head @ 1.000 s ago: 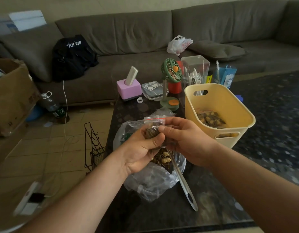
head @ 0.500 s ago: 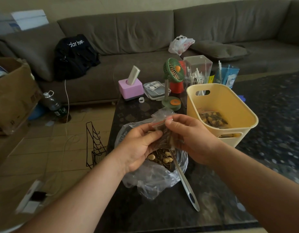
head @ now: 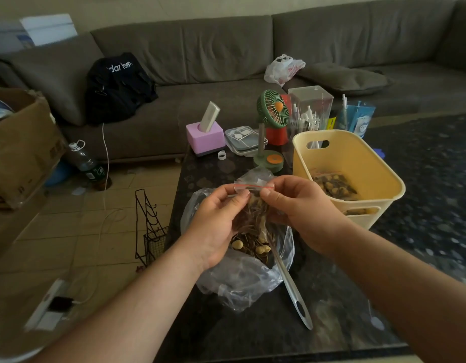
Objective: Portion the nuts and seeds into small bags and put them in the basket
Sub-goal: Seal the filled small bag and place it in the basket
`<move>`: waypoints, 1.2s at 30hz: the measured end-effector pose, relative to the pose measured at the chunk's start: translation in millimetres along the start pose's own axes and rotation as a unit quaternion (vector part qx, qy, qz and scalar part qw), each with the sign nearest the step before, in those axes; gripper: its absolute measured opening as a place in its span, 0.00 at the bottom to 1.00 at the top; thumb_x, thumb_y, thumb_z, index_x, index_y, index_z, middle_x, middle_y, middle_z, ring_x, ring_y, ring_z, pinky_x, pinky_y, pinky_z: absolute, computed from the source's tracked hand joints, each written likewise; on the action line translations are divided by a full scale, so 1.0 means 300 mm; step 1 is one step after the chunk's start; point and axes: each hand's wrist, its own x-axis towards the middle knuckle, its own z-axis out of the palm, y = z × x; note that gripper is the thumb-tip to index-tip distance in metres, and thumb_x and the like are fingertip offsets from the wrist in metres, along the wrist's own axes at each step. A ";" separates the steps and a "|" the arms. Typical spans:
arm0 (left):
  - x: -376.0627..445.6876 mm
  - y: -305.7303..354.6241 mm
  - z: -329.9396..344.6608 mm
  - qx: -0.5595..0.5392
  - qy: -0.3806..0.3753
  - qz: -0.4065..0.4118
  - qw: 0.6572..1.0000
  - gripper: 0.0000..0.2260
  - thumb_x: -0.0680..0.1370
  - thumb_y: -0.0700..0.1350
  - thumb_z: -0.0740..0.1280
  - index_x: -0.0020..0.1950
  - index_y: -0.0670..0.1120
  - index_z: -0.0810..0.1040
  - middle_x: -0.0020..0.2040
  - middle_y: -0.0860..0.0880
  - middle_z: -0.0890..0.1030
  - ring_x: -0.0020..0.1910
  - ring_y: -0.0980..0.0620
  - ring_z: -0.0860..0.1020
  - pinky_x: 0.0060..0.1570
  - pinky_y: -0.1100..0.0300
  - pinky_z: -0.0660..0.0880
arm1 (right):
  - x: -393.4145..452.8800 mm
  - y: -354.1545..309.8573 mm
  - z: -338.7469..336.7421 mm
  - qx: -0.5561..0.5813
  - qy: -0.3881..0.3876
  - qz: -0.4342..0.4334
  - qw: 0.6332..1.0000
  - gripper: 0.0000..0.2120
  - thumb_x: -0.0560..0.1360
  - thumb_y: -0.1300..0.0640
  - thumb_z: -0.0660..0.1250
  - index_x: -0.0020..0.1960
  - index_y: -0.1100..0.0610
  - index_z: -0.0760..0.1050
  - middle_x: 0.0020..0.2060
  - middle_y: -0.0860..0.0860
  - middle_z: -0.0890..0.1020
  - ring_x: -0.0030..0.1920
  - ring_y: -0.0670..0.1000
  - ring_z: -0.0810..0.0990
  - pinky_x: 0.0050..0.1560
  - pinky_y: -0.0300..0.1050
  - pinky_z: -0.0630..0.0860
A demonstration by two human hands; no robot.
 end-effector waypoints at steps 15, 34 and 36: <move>0.006 0.000 0.006 -0.018 0.042 0.029 0.999 0.01 0.84 0.41 0.67 0.54 0.46 0.79 0.51 0.44 0.87 0.51 0.48 0.86 0.44 0.54 0.83 | 0.004 0.001 -0.003 -0.066 0.073 -0.019 0.995 0.04 0.79 0.59 0.74 0.47 0.59 0.83 0.42 0.60 0.87 0.43 0.55 0.85 0.56 0.64 0.84; 0.035 -0.034 -0.009 -0.011 0.095 0.025 0.995 0.08 0.84 0.43 0.69 0.59 0.41 0.84 0.55 0.40 0.87 0.58 0.42 0.86 0.55 0.49 0.82 | 0.012 0.012 0.005 -0.086 0.086 -0.002 0.993 0.04 0.79 0.60 0.74 0.45 0.56 0.85 0.40 0.58 0.87 0.42 0.55 0.85 0.57 0.64 0.84; 0.037 -0.036 -0.009 -0.011 0.096 0.029 0.995 0.08 0.85 0.43 0.69 0.59 0.40 0.83 0.55 0.39 0.87 0.58 0.42 0.86 0.56 0.48 0.83 | 0.011 0.012 0.008 -0.084 0.085 -0.002 0.993 0.04 0.79 0.61 0.74 0.45 0.57 0.85 0.42 0.61 0.87 0.41 0.55 0.84 0.57 0.65 0.83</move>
